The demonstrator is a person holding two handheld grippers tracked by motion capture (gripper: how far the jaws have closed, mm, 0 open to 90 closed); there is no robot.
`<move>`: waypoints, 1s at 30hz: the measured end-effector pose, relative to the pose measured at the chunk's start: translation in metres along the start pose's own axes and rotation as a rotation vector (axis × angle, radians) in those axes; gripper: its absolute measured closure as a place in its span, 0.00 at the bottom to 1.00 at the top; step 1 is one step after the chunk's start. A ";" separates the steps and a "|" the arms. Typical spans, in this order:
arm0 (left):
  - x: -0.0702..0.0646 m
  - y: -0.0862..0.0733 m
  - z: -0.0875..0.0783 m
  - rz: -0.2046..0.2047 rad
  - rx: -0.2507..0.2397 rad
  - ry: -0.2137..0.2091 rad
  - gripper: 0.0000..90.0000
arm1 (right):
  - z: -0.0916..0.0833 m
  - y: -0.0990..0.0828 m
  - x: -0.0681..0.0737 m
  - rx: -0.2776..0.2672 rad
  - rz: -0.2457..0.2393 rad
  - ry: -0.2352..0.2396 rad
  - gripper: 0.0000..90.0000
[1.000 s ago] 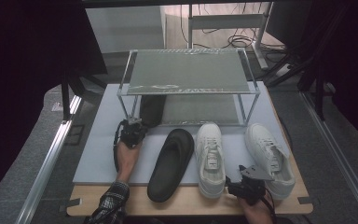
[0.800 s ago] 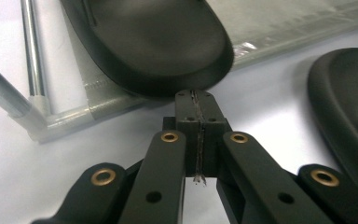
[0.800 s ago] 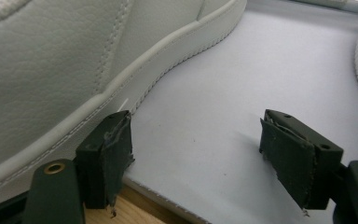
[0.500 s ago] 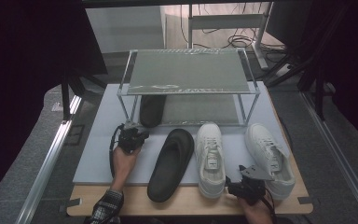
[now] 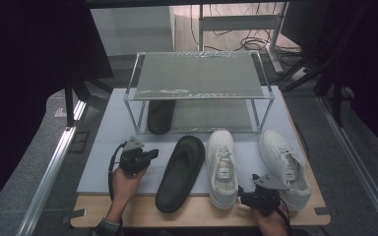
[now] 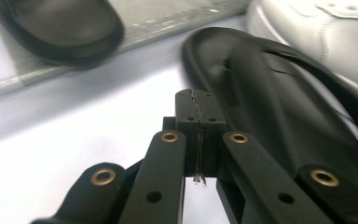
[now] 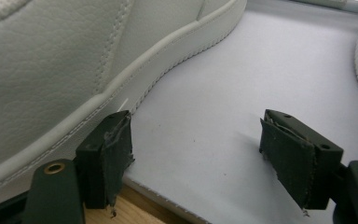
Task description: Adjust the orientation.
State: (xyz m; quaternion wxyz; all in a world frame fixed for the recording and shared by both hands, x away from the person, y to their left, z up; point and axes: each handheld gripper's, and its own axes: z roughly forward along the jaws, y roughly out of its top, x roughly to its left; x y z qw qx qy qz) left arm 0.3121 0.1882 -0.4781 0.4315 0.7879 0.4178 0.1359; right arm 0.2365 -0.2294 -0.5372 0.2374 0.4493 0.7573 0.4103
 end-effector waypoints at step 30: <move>-0.046 -0.015 0.014 0.137 0.068 -0.006 0.99 | 0.000 0.000 0.000 0.000 0.000 0.000 0.28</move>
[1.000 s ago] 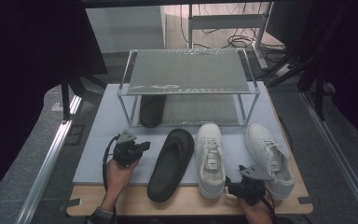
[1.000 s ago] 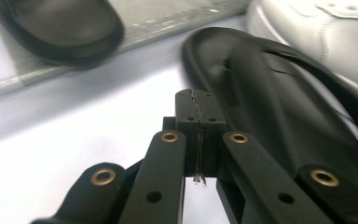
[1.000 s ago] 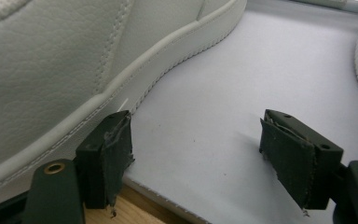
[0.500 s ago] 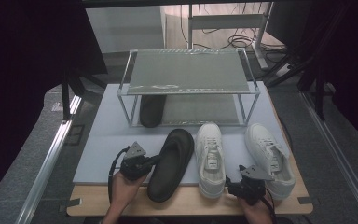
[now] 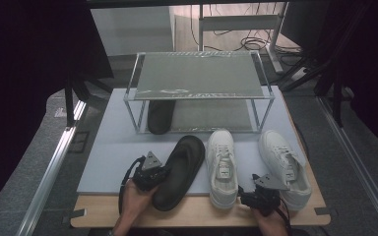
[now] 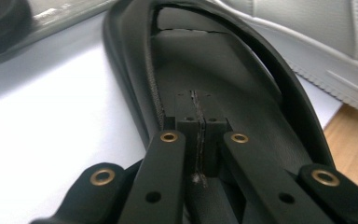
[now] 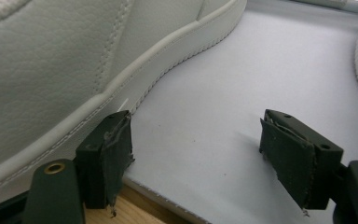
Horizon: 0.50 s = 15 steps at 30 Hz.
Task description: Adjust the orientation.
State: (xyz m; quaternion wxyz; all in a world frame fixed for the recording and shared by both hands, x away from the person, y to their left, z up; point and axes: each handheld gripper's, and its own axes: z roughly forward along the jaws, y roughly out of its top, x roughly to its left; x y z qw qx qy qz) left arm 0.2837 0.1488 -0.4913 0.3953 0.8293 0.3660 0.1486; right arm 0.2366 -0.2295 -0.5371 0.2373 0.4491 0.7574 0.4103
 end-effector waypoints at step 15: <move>0.017 0.007 -0.016 -0.027 -0.035 0.022 0.96 | 0.000 0.000 0.000 0.000 0.000 0.000 0.28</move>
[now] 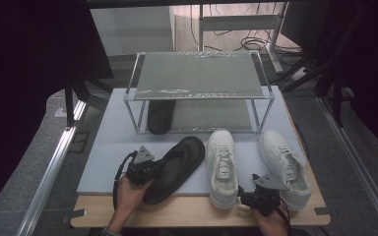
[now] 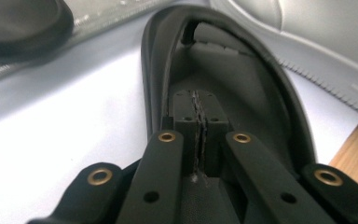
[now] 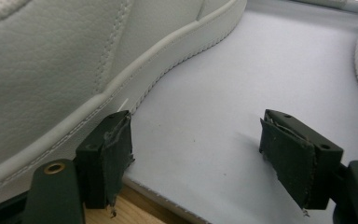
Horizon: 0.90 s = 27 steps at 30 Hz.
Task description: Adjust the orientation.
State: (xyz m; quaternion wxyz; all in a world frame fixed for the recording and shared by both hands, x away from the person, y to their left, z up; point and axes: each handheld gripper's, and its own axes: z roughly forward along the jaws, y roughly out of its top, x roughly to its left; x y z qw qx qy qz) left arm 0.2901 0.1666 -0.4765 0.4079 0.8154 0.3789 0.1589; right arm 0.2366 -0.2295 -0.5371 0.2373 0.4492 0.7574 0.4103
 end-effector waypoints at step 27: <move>0.018 0.001 0.029 -0.045 0.052 -0.006 0.82 | 0.000 0.000 0.000 0.000 0.000 0.000 0.28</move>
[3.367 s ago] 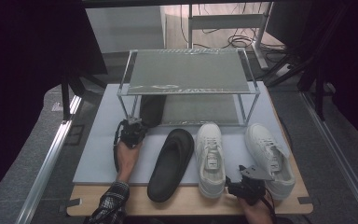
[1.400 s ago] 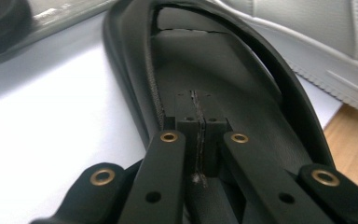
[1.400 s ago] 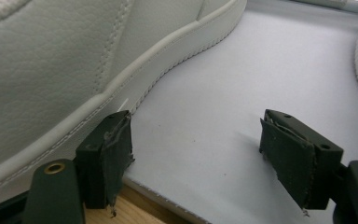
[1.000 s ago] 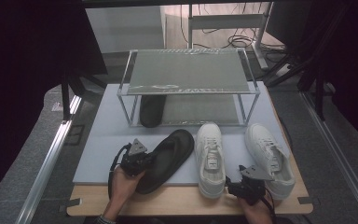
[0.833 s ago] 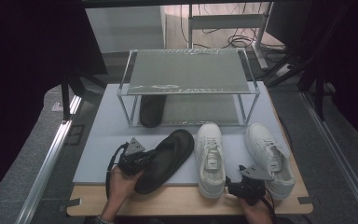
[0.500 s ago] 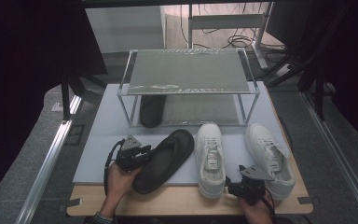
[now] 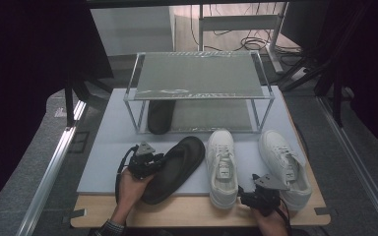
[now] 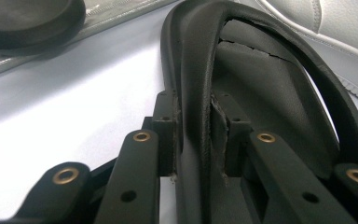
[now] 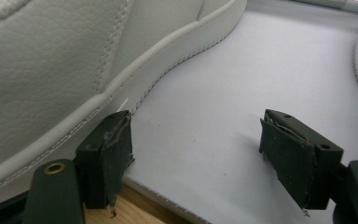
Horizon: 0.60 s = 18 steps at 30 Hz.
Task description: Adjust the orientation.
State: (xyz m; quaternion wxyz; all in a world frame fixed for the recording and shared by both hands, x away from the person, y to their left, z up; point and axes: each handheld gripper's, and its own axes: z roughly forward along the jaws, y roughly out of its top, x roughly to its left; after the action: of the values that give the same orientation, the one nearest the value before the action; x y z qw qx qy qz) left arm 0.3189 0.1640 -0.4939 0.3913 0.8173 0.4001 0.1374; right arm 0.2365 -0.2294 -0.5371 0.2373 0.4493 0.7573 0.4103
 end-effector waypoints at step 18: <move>-0.002 0.013 -0.005 -0.018 -0.001 0.023 0.89 | 0.000 0.000 0.000 0.000 0.000 0.000 0.28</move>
State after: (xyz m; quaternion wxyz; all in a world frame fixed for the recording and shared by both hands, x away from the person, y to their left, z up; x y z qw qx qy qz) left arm 0.3221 0.1605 -0.4801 0.3884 0.8117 0.4119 0.1434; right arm 0.2366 -0.2295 -0.5371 0.2373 0.4493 0.7573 0.4104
